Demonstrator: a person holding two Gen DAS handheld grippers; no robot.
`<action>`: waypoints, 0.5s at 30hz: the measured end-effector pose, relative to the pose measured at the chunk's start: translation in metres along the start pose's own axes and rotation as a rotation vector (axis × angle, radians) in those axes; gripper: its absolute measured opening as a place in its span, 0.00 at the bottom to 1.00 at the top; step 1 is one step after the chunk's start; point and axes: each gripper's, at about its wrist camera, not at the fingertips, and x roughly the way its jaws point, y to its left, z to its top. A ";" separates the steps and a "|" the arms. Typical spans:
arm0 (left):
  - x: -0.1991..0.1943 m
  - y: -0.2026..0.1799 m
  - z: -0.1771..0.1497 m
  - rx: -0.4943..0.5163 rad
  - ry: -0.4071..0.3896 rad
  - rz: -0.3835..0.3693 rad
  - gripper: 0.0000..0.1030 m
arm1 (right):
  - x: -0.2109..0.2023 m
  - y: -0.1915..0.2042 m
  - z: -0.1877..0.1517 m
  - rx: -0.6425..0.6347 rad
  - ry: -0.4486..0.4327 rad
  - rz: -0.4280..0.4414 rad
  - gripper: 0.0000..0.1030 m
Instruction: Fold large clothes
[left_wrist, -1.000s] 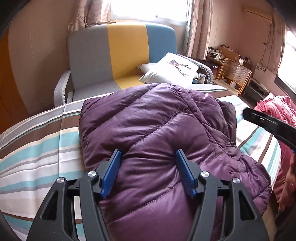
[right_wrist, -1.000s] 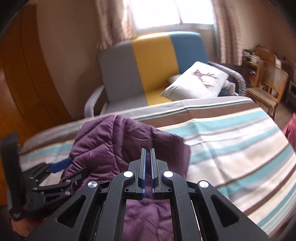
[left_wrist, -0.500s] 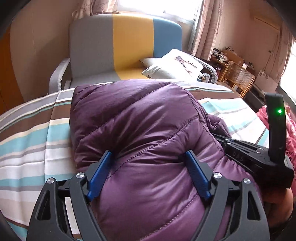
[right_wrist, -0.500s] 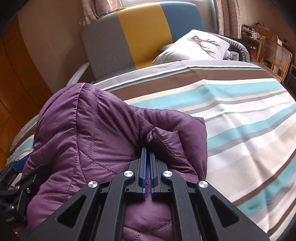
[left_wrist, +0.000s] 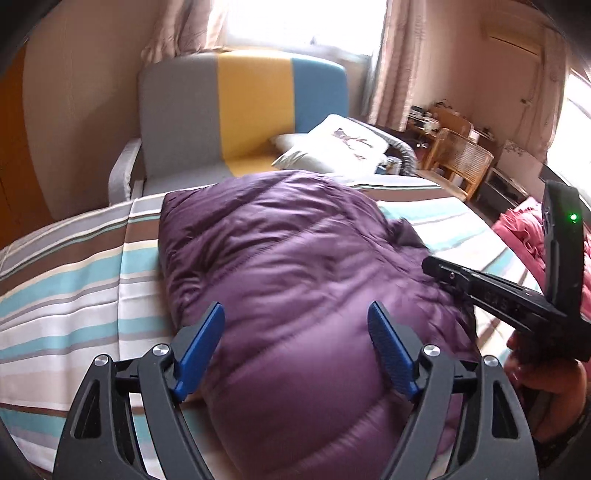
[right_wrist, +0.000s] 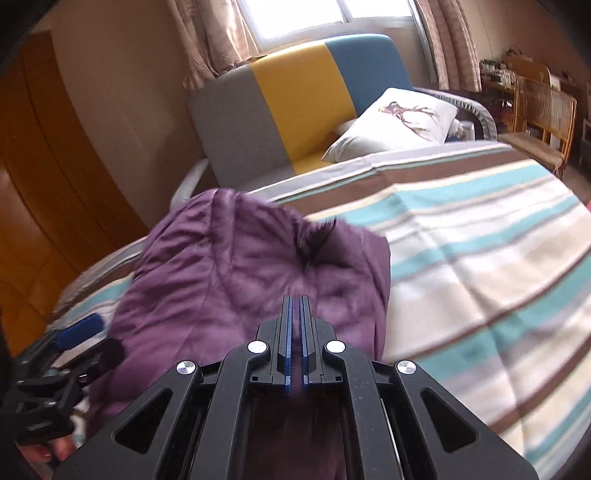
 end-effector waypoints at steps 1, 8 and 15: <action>-0.001 -0.003 -0.004 0.010 0.002 0.003 0.78 | -0.006 0.001 -0.006 0.001 -0.001 0.005 0.03; 0.018 -0.008 -0.027 0.113 0.056 0.062 0.81 | 0.019 -0.011 -0.034 0.044 0.090 0.001 0.03; 0.006 -0.002 -0.026 0.046 0.051 0.045 0.84 | 0.008 -0.003 -0.037 0.039 0.063 -0.020 0.05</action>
